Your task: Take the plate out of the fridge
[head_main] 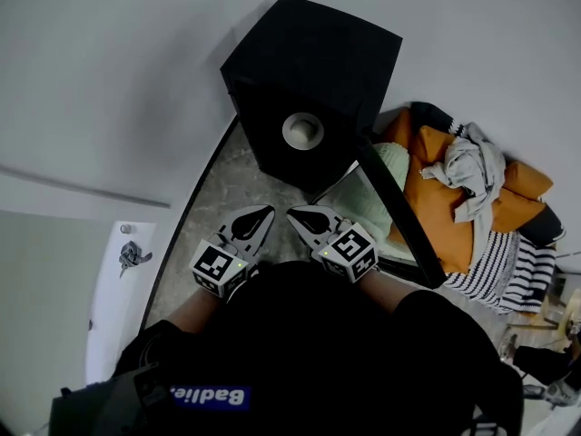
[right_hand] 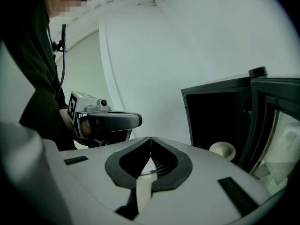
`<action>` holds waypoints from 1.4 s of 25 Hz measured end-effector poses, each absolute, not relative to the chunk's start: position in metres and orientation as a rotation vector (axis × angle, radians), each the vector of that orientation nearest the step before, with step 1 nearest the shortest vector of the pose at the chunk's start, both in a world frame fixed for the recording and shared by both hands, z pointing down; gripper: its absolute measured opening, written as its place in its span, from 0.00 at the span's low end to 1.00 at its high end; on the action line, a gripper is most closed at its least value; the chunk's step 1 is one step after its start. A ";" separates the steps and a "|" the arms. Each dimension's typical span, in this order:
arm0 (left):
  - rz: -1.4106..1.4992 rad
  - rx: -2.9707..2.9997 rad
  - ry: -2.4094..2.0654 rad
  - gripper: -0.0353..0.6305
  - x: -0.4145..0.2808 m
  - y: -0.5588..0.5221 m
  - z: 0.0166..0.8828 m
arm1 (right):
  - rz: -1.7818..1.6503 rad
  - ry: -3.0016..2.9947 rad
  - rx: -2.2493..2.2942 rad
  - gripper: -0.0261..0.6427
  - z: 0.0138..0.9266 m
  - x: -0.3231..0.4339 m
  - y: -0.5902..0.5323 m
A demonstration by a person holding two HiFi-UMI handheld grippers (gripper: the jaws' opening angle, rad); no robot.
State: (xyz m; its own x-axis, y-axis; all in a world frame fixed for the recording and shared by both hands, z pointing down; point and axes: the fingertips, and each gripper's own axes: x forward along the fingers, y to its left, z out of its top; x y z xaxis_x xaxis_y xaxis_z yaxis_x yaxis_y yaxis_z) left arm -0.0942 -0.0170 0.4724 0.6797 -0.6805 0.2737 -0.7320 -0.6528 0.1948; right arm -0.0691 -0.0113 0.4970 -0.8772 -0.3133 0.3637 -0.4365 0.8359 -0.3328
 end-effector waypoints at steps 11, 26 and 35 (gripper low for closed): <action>0.197 2.460 -1.107 0.06 -0.093 -0.052 0.493 | 0.601 -2.720 0.568 0.06 0.500 -0.058 -0.019; 0.060 2.219 -1.019 0.06 -0.104 -0.074 0.535 | 0.630 -2.693 0.598 0.06 0.505 -0.046 -0.022; 0.039 2.182 -0.971 0.07 -0.098 -0.085 0.551 | 0.640 -2.667 0.617 0.06 0.508 -0.037 -0.020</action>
